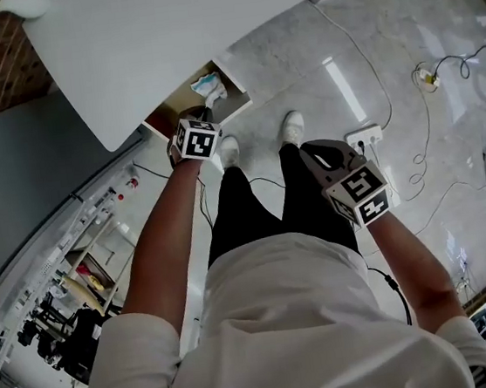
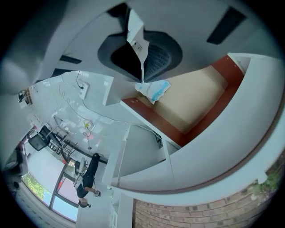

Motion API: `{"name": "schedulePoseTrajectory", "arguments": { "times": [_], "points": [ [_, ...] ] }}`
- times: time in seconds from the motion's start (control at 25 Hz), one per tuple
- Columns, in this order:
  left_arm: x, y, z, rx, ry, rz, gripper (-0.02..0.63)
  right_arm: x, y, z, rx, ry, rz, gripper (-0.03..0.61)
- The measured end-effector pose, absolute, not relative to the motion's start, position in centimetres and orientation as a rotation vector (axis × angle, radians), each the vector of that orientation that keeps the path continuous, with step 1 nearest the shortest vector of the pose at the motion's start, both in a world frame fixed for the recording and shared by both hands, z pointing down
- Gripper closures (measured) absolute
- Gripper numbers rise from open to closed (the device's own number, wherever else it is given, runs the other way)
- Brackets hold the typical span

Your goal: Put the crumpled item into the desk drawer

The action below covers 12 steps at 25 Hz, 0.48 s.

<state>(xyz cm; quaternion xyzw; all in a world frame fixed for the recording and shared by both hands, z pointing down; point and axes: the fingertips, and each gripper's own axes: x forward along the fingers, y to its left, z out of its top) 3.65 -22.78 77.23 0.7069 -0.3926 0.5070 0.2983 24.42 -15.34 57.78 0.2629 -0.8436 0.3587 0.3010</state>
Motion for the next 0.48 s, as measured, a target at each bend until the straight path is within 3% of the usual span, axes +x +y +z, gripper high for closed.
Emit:
{"name": "schedulePoseTrajectory", "arguments": {
  "times": [0.48],
  "points": [
    [2.9, -14.7, 60.9, 1.967, -1.02, 1.018, 0.588, 21.1, -12.3, 50.2, 0.61, -2.296, 0.835, 0.546]
  ]
}}
